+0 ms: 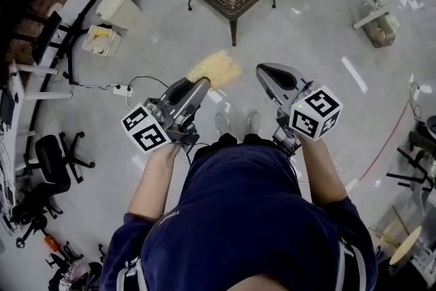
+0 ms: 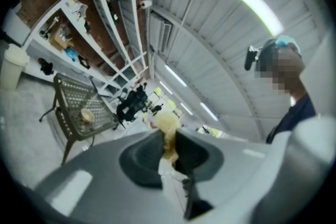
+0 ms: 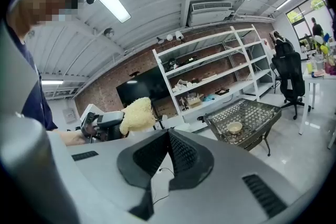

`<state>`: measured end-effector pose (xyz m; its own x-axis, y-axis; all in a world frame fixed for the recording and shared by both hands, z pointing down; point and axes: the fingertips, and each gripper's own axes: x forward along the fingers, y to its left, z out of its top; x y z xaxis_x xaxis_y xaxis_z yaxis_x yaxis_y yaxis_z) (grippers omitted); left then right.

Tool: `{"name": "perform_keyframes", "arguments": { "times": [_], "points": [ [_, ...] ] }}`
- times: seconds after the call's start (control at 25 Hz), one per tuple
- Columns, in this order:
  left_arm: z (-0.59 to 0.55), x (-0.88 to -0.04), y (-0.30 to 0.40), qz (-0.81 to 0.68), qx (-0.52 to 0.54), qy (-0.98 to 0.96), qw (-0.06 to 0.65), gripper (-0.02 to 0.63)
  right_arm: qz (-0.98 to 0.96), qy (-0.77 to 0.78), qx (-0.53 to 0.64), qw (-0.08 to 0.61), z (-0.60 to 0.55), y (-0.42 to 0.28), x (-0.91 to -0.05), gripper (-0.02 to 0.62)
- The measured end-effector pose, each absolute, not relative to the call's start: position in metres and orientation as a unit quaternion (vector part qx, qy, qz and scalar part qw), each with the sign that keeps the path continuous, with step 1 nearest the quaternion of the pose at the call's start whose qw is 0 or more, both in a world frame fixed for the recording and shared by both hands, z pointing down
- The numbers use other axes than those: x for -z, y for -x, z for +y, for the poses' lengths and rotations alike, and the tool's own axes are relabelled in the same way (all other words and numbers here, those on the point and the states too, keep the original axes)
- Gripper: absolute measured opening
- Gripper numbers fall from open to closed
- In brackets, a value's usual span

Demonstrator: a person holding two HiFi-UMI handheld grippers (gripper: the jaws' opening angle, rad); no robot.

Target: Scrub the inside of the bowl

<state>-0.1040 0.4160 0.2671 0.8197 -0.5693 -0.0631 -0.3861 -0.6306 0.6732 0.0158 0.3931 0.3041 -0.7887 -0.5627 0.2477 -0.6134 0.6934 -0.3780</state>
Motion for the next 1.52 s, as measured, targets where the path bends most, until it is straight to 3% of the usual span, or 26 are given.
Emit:
{"name": "perform_keyframes", "arguments": {
  "times": [0.16, 0.4, 0.76, 1.52],
  "points": [
    [0.419, -0.283, 0.105, -0.266, 0.124, -0.897, 0.332, 0.061, -0.908, -0.342, -0.238, 0.047, 0.393, -0.022, -0.320, 0.006],
    [0.390, -0.281, 0.168, -0.257, 0.132, -0.890, 0.353, 0.061, -0.897, -0.360, -0.250, 0.060, 0.368, 0.031, -0.313, 0.006],
    [0.366, -0.287, 0.181, -0.249, 0.121, -0.895, 0.350, 0.061, -0.885, -0.379, -0.265, 0.062, 0.355, 0.034, -0.322, 0.006],
    [0.209, -0.291, 0.128, -0.303, 0.104, -0.882, 0.344, 0.061, -0.892, -0.341, -0.288, 0.075, 0.182, -0.031, -0.349, 0.006]
  ]
}}
